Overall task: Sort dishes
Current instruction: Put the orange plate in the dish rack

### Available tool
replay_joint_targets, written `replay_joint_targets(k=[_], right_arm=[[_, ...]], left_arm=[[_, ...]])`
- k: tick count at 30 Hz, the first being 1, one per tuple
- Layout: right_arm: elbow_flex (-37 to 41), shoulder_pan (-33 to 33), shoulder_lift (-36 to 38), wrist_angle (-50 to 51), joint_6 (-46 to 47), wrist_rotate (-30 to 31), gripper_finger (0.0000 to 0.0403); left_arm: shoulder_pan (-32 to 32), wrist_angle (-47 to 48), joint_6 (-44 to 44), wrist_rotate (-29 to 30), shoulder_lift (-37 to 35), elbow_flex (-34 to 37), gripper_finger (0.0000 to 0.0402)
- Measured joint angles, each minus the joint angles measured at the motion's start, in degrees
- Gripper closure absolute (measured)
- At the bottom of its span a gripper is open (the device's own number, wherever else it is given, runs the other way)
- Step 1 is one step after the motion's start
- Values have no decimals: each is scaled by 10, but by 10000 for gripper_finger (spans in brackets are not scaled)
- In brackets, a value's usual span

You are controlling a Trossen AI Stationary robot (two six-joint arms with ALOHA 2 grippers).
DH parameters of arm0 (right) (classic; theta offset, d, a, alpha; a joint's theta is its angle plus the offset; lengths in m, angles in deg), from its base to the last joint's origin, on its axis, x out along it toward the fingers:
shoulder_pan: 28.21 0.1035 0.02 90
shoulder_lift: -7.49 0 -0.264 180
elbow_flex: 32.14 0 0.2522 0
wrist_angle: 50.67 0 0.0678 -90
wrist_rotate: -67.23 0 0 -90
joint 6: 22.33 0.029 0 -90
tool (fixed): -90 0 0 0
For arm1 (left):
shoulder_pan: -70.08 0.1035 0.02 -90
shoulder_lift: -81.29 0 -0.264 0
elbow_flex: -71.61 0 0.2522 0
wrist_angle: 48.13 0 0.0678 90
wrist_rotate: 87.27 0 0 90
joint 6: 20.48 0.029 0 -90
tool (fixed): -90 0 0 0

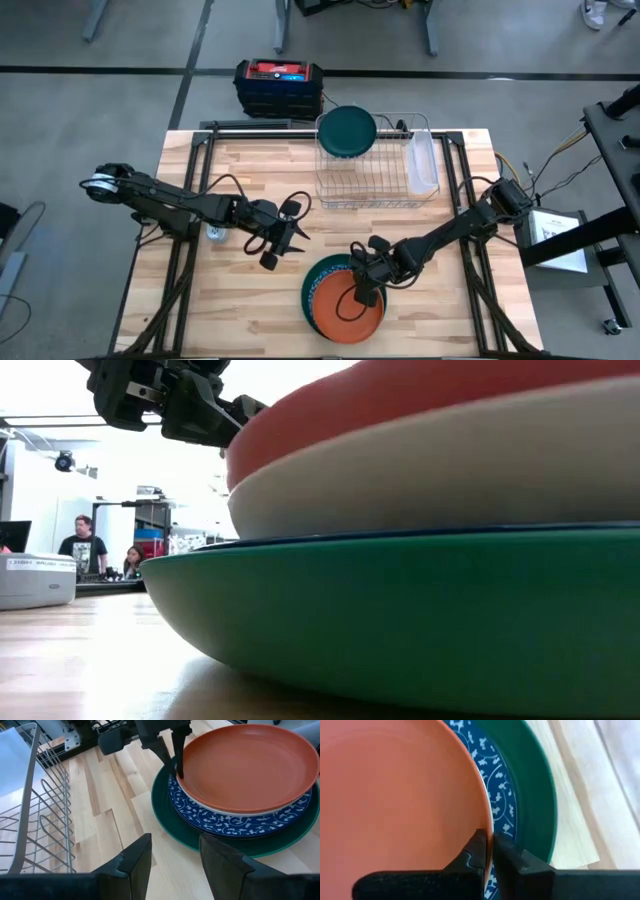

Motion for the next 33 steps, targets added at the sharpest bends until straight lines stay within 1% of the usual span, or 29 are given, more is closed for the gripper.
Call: replay_joint_targets(k=[5,8,14,17,21,24,28,33], right_arm=[[-16,2,17,3,-30,30,400],[-30,5,24,15,-65,40,401],[-82,28,29,92,-139,123,402],[-117,34,37,121,-161,141,402],[-141,31,51,123,-160,144,402],[-139,28,52,112,-152,127,402],[-117,28,29,75,-148,110,403],[-110,23,-12,73,-129,105,403]], left_arm=[[0,-1,5,0,0,0,246],[0,-15,5,0,0,0,246],[0,-42,9,0,-9,0,246],[0,-46,9,0,-15,0,246],[0,-46,4,-1,-18,0,246],[0,-45,3,-1,-18,0,246],[0,-40,2,-1,-18,0,246],[0,-39,-1,-2,-18,0,246]])
